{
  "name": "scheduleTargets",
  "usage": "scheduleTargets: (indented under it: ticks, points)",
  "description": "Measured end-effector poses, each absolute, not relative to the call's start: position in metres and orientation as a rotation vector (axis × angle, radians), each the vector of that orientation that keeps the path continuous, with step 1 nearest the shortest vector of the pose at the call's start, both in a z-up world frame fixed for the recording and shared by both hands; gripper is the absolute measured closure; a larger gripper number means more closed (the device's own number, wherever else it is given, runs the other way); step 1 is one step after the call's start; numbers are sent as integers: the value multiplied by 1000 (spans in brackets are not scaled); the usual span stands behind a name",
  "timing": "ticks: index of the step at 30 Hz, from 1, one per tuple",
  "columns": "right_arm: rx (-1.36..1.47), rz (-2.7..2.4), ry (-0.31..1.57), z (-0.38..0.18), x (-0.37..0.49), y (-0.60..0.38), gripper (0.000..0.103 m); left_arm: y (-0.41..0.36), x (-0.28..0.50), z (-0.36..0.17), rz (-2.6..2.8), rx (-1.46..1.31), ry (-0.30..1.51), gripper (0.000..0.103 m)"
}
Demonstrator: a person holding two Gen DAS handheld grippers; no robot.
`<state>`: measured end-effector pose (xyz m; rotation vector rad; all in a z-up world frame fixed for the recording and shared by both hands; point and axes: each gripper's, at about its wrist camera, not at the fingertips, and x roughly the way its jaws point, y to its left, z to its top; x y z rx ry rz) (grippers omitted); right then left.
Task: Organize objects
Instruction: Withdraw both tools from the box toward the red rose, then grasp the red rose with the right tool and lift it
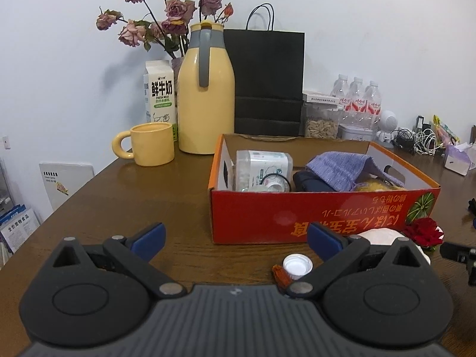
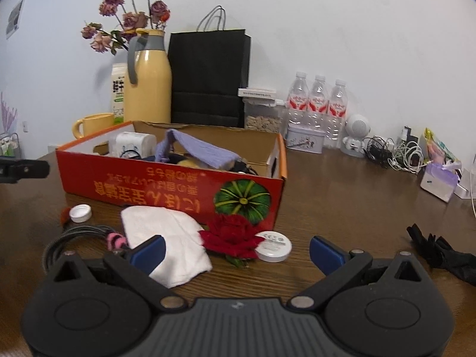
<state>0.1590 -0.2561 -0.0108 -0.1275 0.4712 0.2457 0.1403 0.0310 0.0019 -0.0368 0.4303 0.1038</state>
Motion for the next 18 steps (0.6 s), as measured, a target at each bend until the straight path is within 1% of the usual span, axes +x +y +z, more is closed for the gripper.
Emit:
scheduleTargets:
  ticks: [4, 6, 8, 9, 11, 12, 13, 15, 17, 18]
  points:
    - [-107, 273, 495, -10, 175, -258, 2, 33, 141, 1, 111, -37, 438, 0]
    - [-98, 293, 525, -11, 186, -255, 6, 34, 141, 0, 115, -41, 442, 0]
    - [-94, 310, 558, -13, 198, -252, 16, 35, 141, 0, 119, -42, 445, 0]
    - [-96, 310, 570, -15, 203, -251, 18, 35, 141, -1, 121, -42, 448, 0]
    - [-93, 310, 594, -19, 212, -248, 31, 37, 142, -2, 124, -41, 454, 0]
    - [-89, 318, 603, -20, 214, -246, 35, 37, 143, -3, 125, -40, 458, 0]
    - [-87, 325, 610, -23, 215, -245, 46, 37, 143, -4, 126, -38, 462, 0]
    - [-95, 330, 594, -23, 212, -244, 57, 37, 146, -6, 124, -36, 474, 0]
    - [-97, 339, 577, -22, 208, -244, 65, 36, 148, -8, 122, -31, 483, 0]
    - [-101, 336, 565, -21, 207, -244, 66, 35, 149, -9, 119, -29, 486, 0]
